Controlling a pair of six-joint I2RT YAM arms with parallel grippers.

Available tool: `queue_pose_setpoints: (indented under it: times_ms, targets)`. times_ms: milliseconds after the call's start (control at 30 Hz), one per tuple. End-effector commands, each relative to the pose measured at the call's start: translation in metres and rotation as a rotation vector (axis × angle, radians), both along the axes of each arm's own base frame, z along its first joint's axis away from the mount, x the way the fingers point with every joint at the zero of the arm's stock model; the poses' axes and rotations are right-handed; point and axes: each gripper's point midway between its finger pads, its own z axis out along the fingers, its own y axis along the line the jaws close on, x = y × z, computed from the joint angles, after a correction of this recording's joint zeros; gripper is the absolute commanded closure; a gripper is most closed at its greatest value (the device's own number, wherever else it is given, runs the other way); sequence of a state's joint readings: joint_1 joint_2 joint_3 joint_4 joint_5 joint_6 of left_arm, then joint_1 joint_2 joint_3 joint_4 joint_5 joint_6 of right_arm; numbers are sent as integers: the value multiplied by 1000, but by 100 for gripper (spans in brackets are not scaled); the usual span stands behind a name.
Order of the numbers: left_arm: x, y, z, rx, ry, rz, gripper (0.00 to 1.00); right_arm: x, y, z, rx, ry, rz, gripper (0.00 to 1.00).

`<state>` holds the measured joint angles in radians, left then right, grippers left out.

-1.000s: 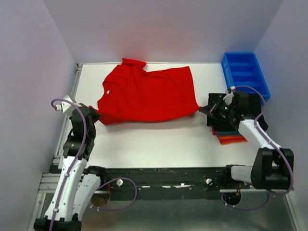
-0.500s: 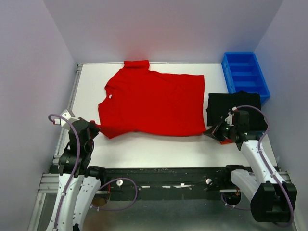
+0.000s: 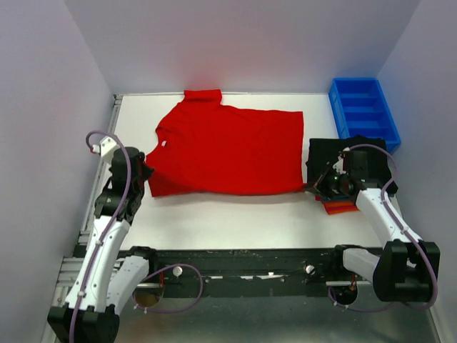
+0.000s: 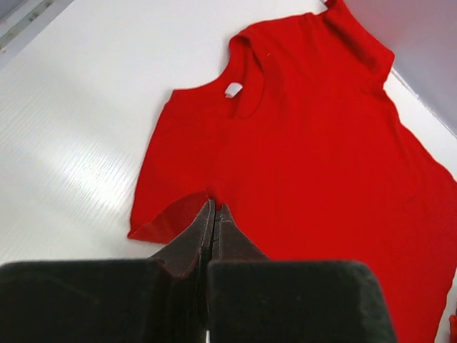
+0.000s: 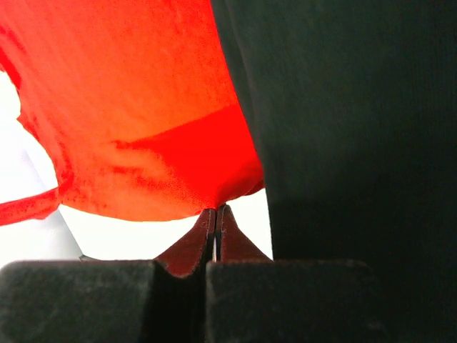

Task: Fold and stack the t-shirts
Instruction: Fold the flattened tshirt in 1/3 of the way

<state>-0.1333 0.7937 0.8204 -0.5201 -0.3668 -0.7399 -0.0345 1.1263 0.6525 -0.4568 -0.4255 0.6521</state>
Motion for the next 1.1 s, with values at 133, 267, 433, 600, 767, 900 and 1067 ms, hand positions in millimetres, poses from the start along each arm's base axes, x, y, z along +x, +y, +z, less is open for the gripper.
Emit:
queue_pose_setpoints:
  times_ms: [133, 267, 433, 600, 767, 900, 1067]
  targets:
    - [65, -20, 7, 10, -46, -87, 100, 46, -8, 18, -31, -63, -40, 99]
    - [93, -25, 2, 44, -25, -110, 100, 57, -7, 16, -45, -53, -42, 99]
    - [119, -31, 14, 96, -24, -123, 100, 60, -9, 6, -84, -13, -48, 99]
    - [138, -35, 27, 146, -25, -140, 100, 63, -13, 2, -105, -4, -70, 99]
    - [154, -40, 31, 178, 10, -144, 100, 69, -10, -1, -120, 8, -72, 99]
    - [167, -49, 29, 197, 20, -169, 100, 75, -7, -3, -133, 17, -75, 99]
    - [181, -54, 25, 228, 38, -176, 100, 79, -10, -3, -150, 20, -94, 99]
